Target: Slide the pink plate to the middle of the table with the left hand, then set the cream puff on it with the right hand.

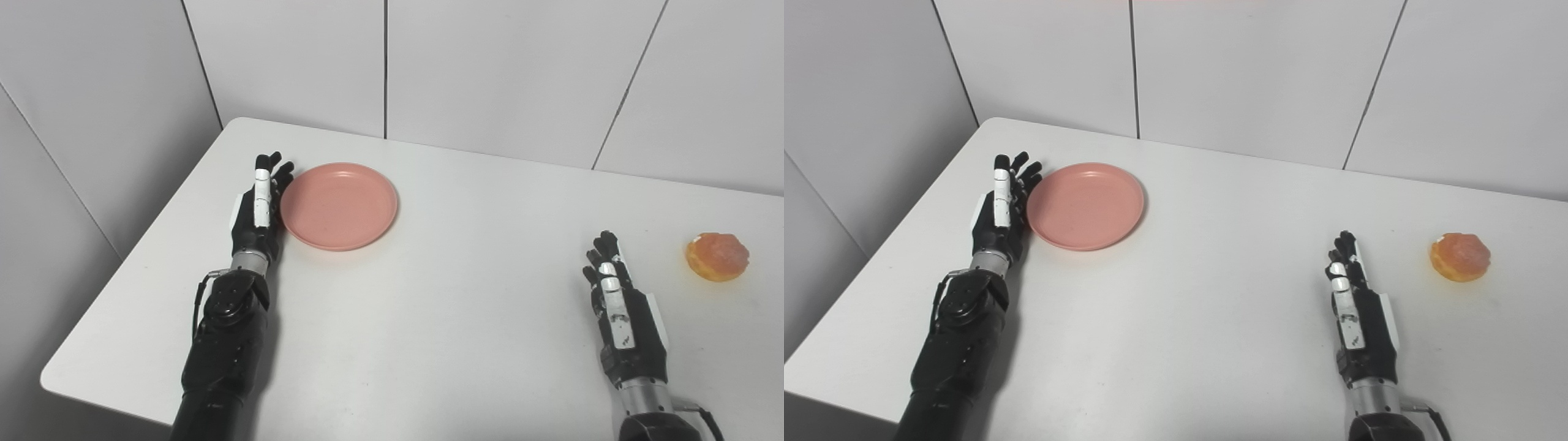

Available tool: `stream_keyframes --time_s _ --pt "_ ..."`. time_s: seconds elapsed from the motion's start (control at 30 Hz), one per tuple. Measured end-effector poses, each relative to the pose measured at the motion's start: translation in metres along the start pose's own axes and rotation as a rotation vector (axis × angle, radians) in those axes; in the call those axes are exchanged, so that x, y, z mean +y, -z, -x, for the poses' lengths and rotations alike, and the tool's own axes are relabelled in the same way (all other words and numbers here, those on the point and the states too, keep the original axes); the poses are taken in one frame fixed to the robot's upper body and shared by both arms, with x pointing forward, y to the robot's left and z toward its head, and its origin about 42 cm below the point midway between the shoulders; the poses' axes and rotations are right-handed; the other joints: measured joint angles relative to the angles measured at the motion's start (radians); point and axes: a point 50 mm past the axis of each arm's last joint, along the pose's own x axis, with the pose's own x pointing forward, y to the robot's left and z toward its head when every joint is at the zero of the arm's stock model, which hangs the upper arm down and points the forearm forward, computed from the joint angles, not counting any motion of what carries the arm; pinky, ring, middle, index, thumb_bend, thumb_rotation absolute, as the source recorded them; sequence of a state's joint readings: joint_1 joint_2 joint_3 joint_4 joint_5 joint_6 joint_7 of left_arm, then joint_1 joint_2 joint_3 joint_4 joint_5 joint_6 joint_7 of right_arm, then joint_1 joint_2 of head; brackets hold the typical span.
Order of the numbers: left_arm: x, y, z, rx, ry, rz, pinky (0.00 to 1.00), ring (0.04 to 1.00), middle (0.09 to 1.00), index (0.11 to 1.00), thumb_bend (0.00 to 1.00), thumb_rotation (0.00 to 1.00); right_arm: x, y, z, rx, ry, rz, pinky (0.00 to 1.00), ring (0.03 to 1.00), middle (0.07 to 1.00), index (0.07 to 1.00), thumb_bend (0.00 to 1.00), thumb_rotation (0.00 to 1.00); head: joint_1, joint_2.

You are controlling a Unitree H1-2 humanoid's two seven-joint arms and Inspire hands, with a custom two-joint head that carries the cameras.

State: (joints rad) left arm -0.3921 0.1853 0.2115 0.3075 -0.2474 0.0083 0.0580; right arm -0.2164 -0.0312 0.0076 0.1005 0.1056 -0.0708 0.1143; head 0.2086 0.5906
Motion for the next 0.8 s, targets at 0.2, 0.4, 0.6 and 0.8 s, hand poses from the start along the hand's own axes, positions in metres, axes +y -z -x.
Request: stream_keyframes --time_s 0.2,0.4,0.6,0.8 --pt "-0.019 -0.001 0.005 0.007 0.06 -0.036 0.99 0.963 0.935 0.94 0.79 1.0 0.001 0.0 0.0 0.0 0.002 0.005 1.0 1.0 0.999 0.976 0.63 0.89 -0.006 0.002" --pt "-0.041 0.004 0.014 0.011 0.141 -0.075 0.97 0.941 0.922 0.927 0.8 1.0 0.002 0.0 0.0 -0.003 0.001 -0.003 1.0 1.0 1.0 0.98 0.6 0.89 -0.02 0.003" --pt "-0.053 0.007 0.02 0.019 0.17 -0.067 1.0 0.953 0.932 0.934 0.79 1.0 0.003 0.0 0.0 -0.001 0.0 0.004 1.0 1.0 1.0 0.979 0.65 0.9 -0.045 0.008" --pt "-0.065 0.009 0.03 0.027 0.221 -0.064 1.0 0.976 0.959 0.962 0.78 1.0 0.004 0.0 0.0 0.0 0.009 0.017 1.0 1.0 0.997 0.981 0.64 0.9 -0.086 0.014"
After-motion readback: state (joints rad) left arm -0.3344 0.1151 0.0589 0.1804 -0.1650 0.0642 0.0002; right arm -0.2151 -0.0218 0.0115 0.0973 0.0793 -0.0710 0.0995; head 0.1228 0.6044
